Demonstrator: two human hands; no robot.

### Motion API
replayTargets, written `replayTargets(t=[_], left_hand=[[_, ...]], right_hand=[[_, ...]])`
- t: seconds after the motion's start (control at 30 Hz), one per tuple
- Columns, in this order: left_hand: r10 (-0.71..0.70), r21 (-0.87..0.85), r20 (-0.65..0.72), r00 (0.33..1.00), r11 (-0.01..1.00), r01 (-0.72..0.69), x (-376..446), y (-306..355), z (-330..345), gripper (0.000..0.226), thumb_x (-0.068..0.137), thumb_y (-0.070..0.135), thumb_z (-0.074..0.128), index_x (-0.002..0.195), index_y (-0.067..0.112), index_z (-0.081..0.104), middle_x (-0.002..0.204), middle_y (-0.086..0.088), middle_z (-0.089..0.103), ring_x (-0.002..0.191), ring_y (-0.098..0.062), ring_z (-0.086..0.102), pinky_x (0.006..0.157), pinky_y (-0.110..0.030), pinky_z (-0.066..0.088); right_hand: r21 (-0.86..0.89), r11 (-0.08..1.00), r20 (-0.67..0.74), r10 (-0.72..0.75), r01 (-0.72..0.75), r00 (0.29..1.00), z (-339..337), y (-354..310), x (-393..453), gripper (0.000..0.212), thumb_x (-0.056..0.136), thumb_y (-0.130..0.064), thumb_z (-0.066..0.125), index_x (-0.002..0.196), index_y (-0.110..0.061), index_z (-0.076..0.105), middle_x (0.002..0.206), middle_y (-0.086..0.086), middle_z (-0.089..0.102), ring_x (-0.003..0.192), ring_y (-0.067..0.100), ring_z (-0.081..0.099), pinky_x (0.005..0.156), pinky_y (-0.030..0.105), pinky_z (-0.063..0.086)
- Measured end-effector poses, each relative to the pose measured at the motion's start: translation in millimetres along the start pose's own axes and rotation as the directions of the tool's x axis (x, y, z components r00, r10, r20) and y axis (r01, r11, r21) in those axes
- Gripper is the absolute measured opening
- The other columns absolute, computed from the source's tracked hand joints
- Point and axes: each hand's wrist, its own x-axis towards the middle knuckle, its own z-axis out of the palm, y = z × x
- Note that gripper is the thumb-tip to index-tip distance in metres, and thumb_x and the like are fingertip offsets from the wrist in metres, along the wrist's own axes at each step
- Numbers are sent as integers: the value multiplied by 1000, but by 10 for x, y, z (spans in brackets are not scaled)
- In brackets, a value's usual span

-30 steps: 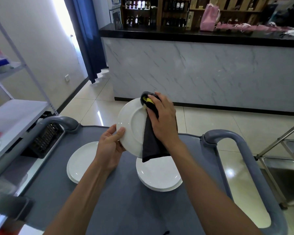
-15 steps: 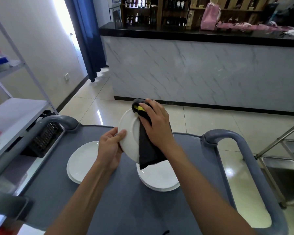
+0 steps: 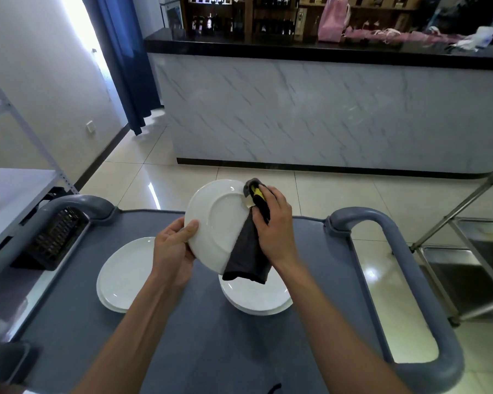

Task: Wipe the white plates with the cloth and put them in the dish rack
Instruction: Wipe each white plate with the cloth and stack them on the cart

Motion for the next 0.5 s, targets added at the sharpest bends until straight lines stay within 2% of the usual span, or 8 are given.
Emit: replayTargets(t=[0.07, 0.1, 0.2, 0.4, 0.5], left_hand=[[-4, -2, -6, 1000, 1000, 4, 13, 2, -8, 18, 96, 9, 58, 109, 5, 69, 93, -6, 75, 78, -17, 69, 63, -27, 58], [-8, -8, -6, 1000, 1000, 8, 17, 4, -11, 17, 96, 9, 57, 108, 6, 69, 92, -5, 76, 78, -16, 69, 63, -26, 58], [-23, -24, -2, 1000, 999, 23, 24, 8, -10, 16, 97, 9, 57, 106, 8, 70, 91, -4, 76, 78, -16, 68, 65, -26, 57], [-26, -12, 5, 1000, 1000, 26, 77, 22, -4, 14, 98, 10, 57, 103, 10, 69, 89, -2, 73, 79, -16, 65, 64, -25, 55], [8, 31, 49, 999, 999, -9, 125, 26, 21, 13, 97, 7, 57, 103, 8, 69, 89, -2, 74, 77, -15, 67, 62, -27, 57]], right_hand=[[9, 1000, -6, 24, -24, 1000, -30, 39, -28, 46, 102, -20, 57, 147, -21, 48, 149, -2, 44, 133, 18, 38, 111, 13, 24], [21, 999, -6, 36, -36, 999, -42, 55, -42, 45, 102, -20, 56, 147, -21, 48, 149, -1, 44, 133, 18, 39, 112, 15, 26], [81, 993, -31, 85, -82, 996, -80, 86, -86, 43, 103, -19, 54, 146, -19, 49, 145, -1, 48, 133, 19, 43, 114, 34, 36], [99, 993, -71, 64, -57, 995, -173, 151, -249, 41, 101, -12, 55, 141, -18, 53, 137, -5, 55, 127, 9, 48, 111, 29, 39], [40, 998, -70, 58, -56, 996, -201, 207, -366, 42, 101, -10, 55, 142, -18, 52, 141, -4, 53, 130, 14, 47, 111, 32, 39]])
